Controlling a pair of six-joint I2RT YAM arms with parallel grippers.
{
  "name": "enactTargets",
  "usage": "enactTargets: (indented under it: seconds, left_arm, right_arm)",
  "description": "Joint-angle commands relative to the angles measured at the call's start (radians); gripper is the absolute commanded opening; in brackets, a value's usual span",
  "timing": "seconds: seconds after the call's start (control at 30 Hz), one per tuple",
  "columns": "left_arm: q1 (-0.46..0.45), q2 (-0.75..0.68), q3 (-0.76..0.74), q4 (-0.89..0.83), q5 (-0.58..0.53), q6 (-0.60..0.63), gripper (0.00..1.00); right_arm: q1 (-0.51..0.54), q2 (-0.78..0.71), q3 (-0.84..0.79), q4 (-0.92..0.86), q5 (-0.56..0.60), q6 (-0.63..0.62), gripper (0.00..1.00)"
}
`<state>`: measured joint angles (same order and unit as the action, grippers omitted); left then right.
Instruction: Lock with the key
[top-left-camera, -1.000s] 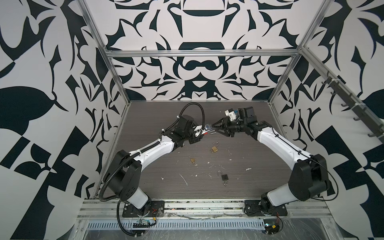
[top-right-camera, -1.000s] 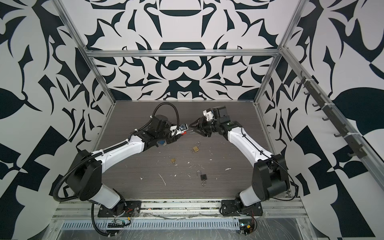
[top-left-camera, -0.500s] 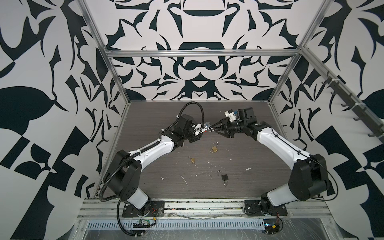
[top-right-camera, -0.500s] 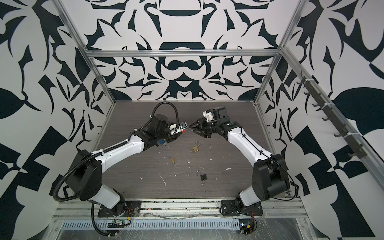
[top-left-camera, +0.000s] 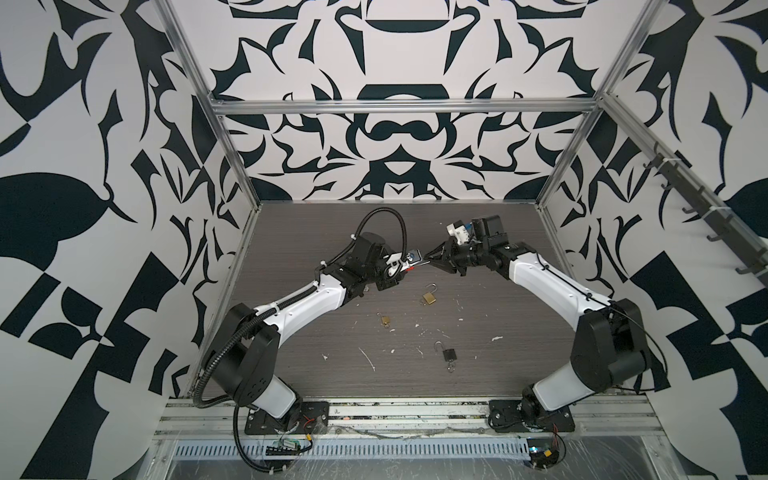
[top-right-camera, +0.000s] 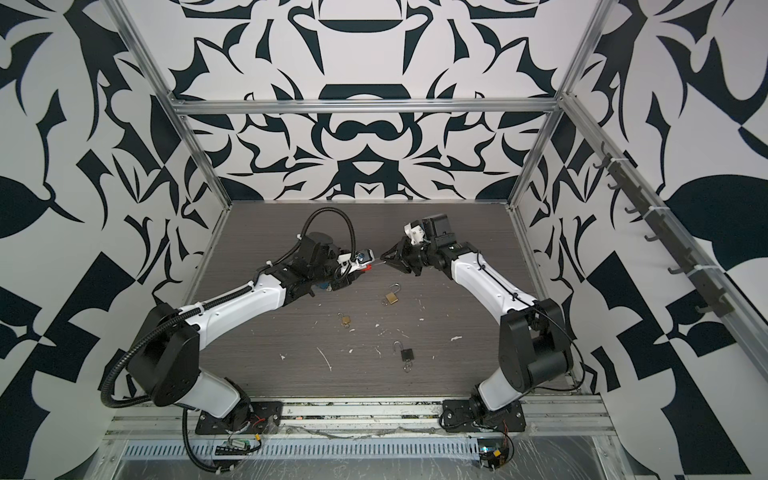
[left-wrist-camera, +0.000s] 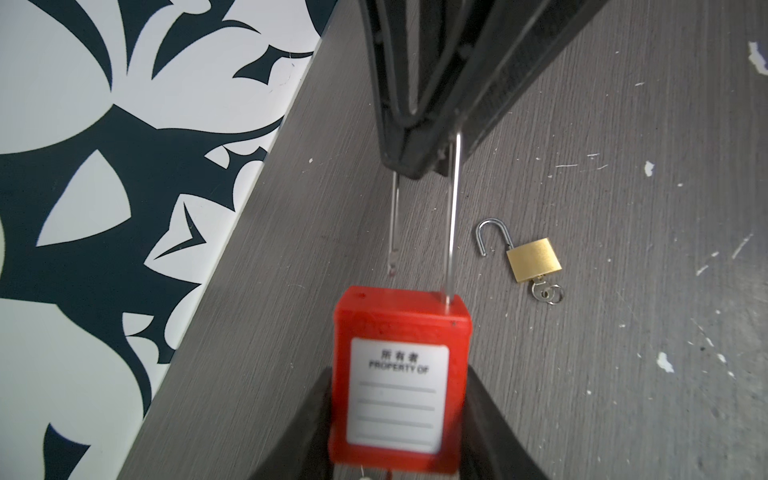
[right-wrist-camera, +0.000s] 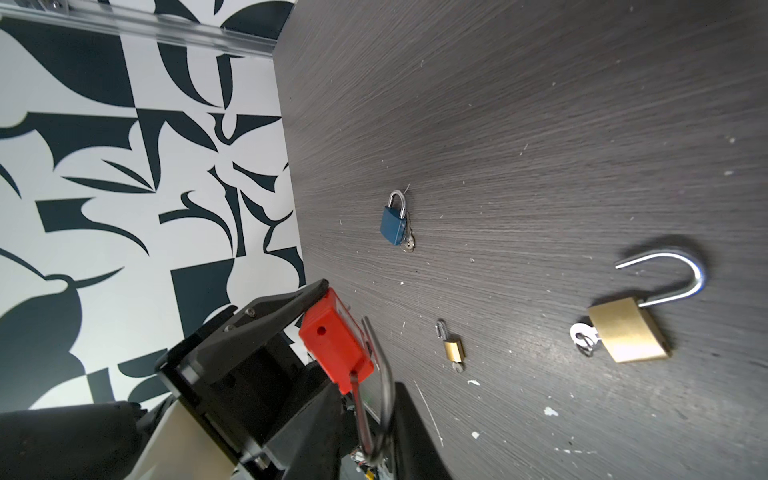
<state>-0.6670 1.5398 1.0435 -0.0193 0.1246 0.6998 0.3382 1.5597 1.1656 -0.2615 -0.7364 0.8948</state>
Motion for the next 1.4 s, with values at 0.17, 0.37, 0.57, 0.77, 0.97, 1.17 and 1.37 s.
enactTargets:
  seconds: [0.17,0.37,0.57,0.77,0.97,1.17,1.37]
  left_arm:
    - [-0.003,-0.032,-0.003,-0.024,0.098,0.009,0.0]
    - [-0.003,-0.026,0.009,-0.036,0.131,-0.01,0.0]
    - [-0.002,-0.014,0.022,-0.032,0.162,-0.01,0.0]
    - [-0.002,0.014,0.045,-0.016,0.182,-0.007,0.0]
    - [-0.003,0.038,0.07,-0.004,0.2,-0.014,0.0]
    - [-0.002,0.05,0.081,0.003,0.227,-0.01,0.0]
    - [0.0,0.055,0.088,0.029,0.253,-0.009,0.0]
  right_arm:
    - [0.005,-0.012,0.064,-0.031,0.009,-0.165,0.03]
    - [0.005,-0.033,0.053,-0.014,-0.023,-0.28,0.0]
    - [0.008,-0.041,0.02,0.033,-0.112,-0.344,0.0]
    - [0.024,-0.052,-0.025,0.09,-0.185,-0.374,0.0]
    - [0.04,-0.058,-0.04,0.103,-0.237,-0.405,0.0]
    - [0.05,-0.058,-0.06,0.108,-0.295,-0.446,0.0]
    - [0.052,-0.046,-0.074,0.117,-0.33,-0.476,0.0]
